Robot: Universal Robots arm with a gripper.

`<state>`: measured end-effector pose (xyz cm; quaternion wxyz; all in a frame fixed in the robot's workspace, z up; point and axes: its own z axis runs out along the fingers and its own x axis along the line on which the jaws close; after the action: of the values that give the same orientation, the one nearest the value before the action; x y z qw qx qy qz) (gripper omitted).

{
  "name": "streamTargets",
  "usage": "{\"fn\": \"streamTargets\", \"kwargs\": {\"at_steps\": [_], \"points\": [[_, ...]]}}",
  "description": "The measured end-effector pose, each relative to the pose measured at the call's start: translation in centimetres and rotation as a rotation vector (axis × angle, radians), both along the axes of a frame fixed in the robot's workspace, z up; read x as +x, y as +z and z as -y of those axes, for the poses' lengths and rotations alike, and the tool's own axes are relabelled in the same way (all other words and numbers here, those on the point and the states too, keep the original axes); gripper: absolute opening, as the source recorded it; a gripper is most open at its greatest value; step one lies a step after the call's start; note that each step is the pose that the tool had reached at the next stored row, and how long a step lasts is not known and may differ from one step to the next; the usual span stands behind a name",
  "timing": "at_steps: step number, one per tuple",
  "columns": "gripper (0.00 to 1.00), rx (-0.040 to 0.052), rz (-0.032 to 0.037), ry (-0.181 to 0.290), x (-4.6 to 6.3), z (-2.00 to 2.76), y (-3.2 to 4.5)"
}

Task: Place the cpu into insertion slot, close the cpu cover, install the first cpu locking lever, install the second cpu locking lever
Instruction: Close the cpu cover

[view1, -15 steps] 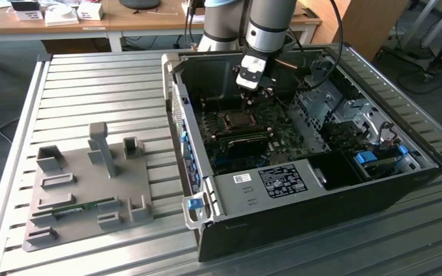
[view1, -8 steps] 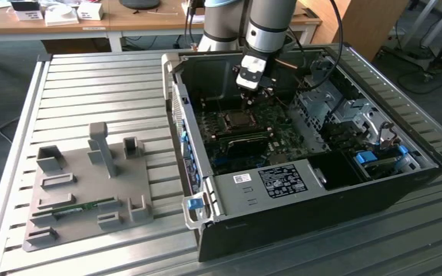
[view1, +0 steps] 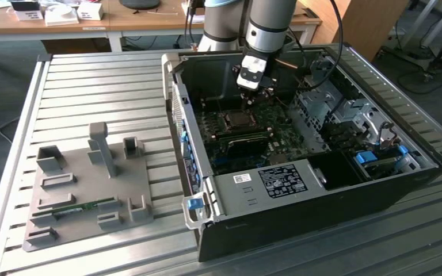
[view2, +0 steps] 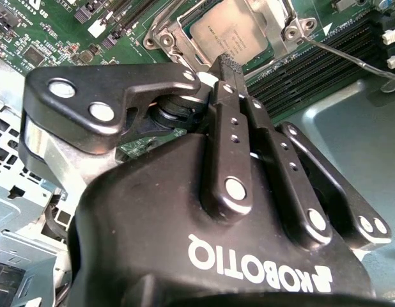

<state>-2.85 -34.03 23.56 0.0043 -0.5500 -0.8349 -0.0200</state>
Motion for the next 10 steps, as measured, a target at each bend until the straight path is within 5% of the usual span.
{"fn": "streamTargets", "kwargs": {"at_steps": [10], "points": [[0.11,0.0001,0.0001,0.014,0.0,0.0,0.0]]}}
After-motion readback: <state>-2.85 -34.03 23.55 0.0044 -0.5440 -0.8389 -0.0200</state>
